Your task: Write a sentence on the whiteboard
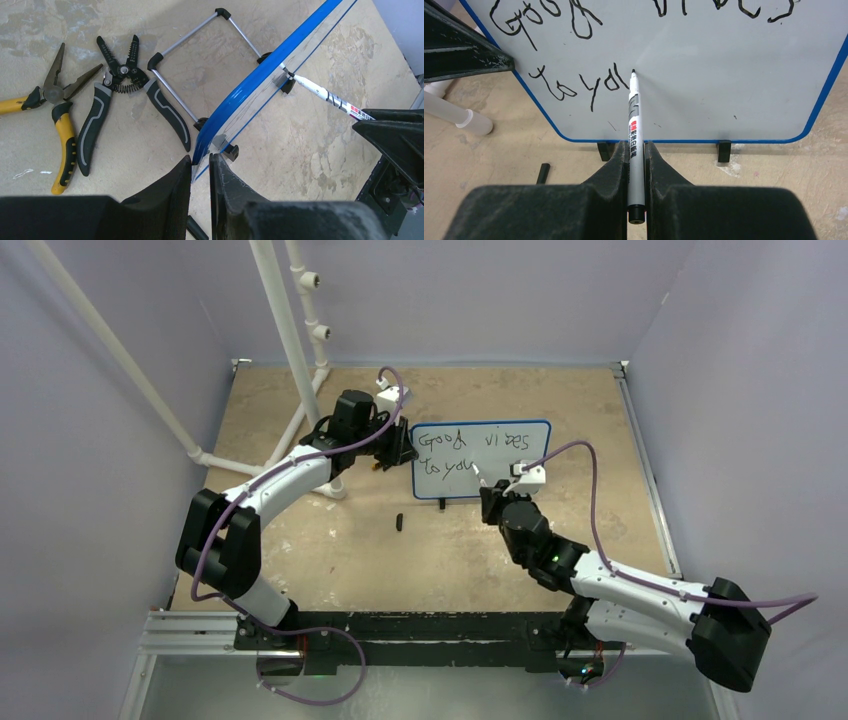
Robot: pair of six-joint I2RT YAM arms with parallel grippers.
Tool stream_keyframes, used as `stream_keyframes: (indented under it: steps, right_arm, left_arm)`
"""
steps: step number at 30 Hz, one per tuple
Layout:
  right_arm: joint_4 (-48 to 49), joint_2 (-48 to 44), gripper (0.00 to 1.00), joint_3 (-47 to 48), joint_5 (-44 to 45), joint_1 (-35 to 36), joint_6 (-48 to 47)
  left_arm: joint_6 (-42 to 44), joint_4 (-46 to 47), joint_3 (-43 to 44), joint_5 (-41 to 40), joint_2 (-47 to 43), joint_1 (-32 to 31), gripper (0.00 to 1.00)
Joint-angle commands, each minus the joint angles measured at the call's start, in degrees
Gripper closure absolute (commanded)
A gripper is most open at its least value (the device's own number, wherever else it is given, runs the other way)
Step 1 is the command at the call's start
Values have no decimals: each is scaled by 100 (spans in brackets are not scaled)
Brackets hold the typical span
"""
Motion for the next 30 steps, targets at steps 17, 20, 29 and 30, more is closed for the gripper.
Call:
stream_keyframes:
  steps: [17,20,29,30]
  right_arm:
    - [18,-36,100,57,139,-32,357]
    - [-27,-29,100,14,132,-33,468]
    - [-261,-87,100,-80,129,-32,726]
    - [-285,-93,100,-81,136,-33,746]
  left_arm:
    - [-85,168,-6,136,-144,7,81]
    - [-85,168,-6,136,-144,7,81]
    - [-85,168,-5,136,-144,7,81]
    - [-87,167,-8,137,-144,7,81]
